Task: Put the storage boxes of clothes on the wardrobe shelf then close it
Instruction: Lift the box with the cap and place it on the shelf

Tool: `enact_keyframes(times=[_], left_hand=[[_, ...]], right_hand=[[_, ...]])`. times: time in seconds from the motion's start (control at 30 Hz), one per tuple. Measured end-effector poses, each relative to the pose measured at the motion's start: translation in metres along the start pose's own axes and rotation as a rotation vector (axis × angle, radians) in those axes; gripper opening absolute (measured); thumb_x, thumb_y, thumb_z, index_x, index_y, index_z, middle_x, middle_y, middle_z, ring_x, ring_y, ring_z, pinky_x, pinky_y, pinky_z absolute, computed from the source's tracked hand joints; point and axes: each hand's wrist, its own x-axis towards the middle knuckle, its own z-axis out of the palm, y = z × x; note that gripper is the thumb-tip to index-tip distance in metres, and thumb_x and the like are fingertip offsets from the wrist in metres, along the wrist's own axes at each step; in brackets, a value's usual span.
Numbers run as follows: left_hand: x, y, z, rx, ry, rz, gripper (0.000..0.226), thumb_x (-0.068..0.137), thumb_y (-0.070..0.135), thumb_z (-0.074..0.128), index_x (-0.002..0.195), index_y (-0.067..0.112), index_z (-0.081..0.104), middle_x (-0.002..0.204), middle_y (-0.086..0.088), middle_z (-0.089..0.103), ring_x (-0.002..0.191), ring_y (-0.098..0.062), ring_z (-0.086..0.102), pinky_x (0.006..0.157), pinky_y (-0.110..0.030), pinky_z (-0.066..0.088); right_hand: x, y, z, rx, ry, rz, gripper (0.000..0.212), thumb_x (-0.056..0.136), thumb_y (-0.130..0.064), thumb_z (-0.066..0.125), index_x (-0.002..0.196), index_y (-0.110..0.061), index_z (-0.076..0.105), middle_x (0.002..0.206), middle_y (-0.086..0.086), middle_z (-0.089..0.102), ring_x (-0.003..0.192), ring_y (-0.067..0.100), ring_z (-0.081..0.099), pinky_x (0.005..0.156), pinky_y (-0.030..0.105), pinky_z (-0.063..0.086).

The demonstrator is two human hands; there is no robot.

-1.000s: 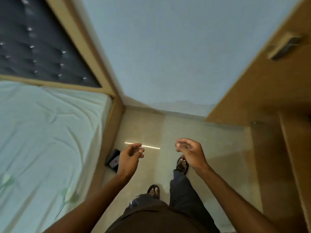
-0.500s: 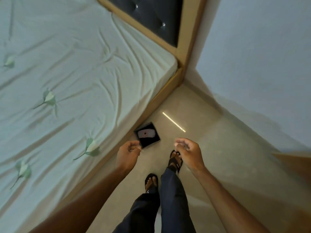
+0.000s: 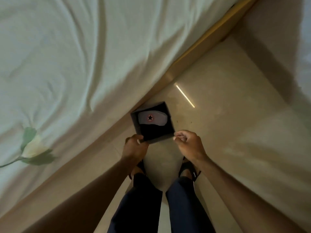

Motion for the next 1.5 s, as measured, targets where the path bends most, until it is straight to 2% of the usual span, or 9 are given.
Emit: enact_keyframes(times=[0.07, 0.17, 0.3, 0.43, 0.53, 0.77, 0.97, 1.27, 1.5], left_hand=[[0.044, -0.010, 0.009, -0.031, 0.009, -0.041, 0.045, 0.083, 0.025, 0.065, 0.128, 0.019, 0.058, 0.129, -0.007, 0.057, 0.104, -0.026, 0.060, 0.080, -0.031, 0.051], [0.090, -0.020, 0.022, -0.041, -0.003, -0.048, 0.053, 0.080, 0.027, 0.068, 0.131, 0.016, 0.057, 0.136, -0.008, 0.054, 0.118, -0.031, 0.056, 0.099, -0.039, 0.049], [0.112, -0.017, 0.029, 0.002, -0.052, -0.049, 0.037, 0.084, 0.028, 0.067, 0.118, 0.012, 0.065, 0.118, -0.007, 0.064, 0.109, -0.032, 0.060, 0.090, -0.037, 0.049], [0.079, -0.012, 0.022, 0.049, -0.063, 0.016, 0.035, 0.085, 0.021, 0.065, 0.120, 0.019, 0.064, 0.122, -0.005, 0.064, 0.110, -0.027, 0.059, 0.092, -0.035, 0.049], [0.025, 0.003, 0.008, 0.150, -0.115, 0.071, 0.038, 0.085, 0.024, 0.063, 0.123, 0.025, 0.062, 0.116, -0.002, 0.064, 0.106, -0.026, 0.060, 0.092, -0.038, 0.052], [-0.144, 0.071, -0.018, 0.410, -0.251, 0.297, 0.035, 0.083, 0.029, 0.062, 0.116, 0.021, 0.065, 0.110, -0.005, 0.068, 0.100, -0.025, 0.063, 0.088, -0.036, 0.053], [-0.297, 0.120, -0.040, 0.541, -0.382, 0.495, 0.034, 0.085, 0.026, 0.058, 0.118, 0.020, 0.063, 0.113, -0.007, 0.068, 0.102, -0.024, 0.064, 0.090, -0.038, 0.054], [-0.486, 0.144, -0.050, 0.801, -0.512, 0.770, 0.052, 0.092, 0.017, 0.060, 0.141, 0.013, 0.045, 0.132, -0.010, 0.059, 0.118, -0.027, 0.057, 0.090, -0.028, 0.046], [-0.575, 0.168, 0.033, 1.128, -0.634, 0.990, 0.062, 0.086, 0.019, 0.060, 0.145, 0.024, 0.040, 0.133, -0.009, 0.060, 0.114, -0.026, 0.061, 0.091, -0.036, 0.053]], right_hand=[[0.042, 0.014, 0.019, -0.075, 0.050, -0.042, 0.026, 0.087, -0.025, 0.065, 0.112, -0.019, 0.068, 0.112, -0.001, 0.067, 0.102, 0.014, 0.064, 0.082, 0.017, 0.042], [0.085, 0.026, 0.041, -0.209, 0.048, -0.101, 0.038, 0.089, -0.028, 0.063, 0.126, -0.024, 0.060, 0.147, 0.006, 0.038, 0.128, 0.020, 0.046, 0.093, 0.019, 0.034], [0.103, 0.027, 0.053, -0.300, -0.010, -0.157, 0.051, 0.093, -0.024, 0.057, 0.142, -0.017, 0.045, 0.148, 0.009, 0.041, 0.131, 0.027, 0.044, 0.103, 0.029, 0.037], [0.071, 0.024, 0.037, -0.324, 0.025, -0.117, 0.050, 0.092, -0.019, 0.054, 0.141, -0.012, 0.043, 0.141, 0.012, 0.050, 0.125, 0.033, 0.050, 0.101, 0.041, 0.045], [0.018, 0.023, 0.007, -0.386, 0.005, -0.083, 0.056, 0.092, -0.022, 0.054, 0.145, -0.014, 0.037, 0.149, 0.009, 0.043, 0.131, 0.032, 0.046, 0.104, 0.041, 0.043], [-0.173, 0.015, -0.081, -0.353, 0.059, 0.022, 0.061, 0.093, -0.024, 0.053, 0.149, -0.014, 0.032, 0.152, 0.010, 0.039, 0.133, 0.033, 0.045, 0.103, 0.039, 0.043], [-0.345, -0.007, -0.127, -0.191, 0.245, 0.071, 0.061, 0.092, -0.025, 0.055, 0.148, -0.013, 0.032, 0.147, 0.011, 0.046, 0.124, 0.033, 0.053, 0.098, 0.039, 0.046], [-0.531, -0.003, -0.124, 0.226, 0.592, 0.178, 0.059, 0.092, -0.027, 0.056, 0.146, -0.013, 0.038, 0.149, 0.007, 0.045, 0.135, 0.025, 0.044, 0.109, 0.034, 0.039], [-0.619, 0.065, -0.147, 0.458, 0.807, 0.290, 0.056, 0.092, -0.029, 0.058, 0.145, -0.018, 0.040, 0.141, 0.009, 0.054, 0.127, 0.030, 0.052, 0.100, 0.037, 0.048]])
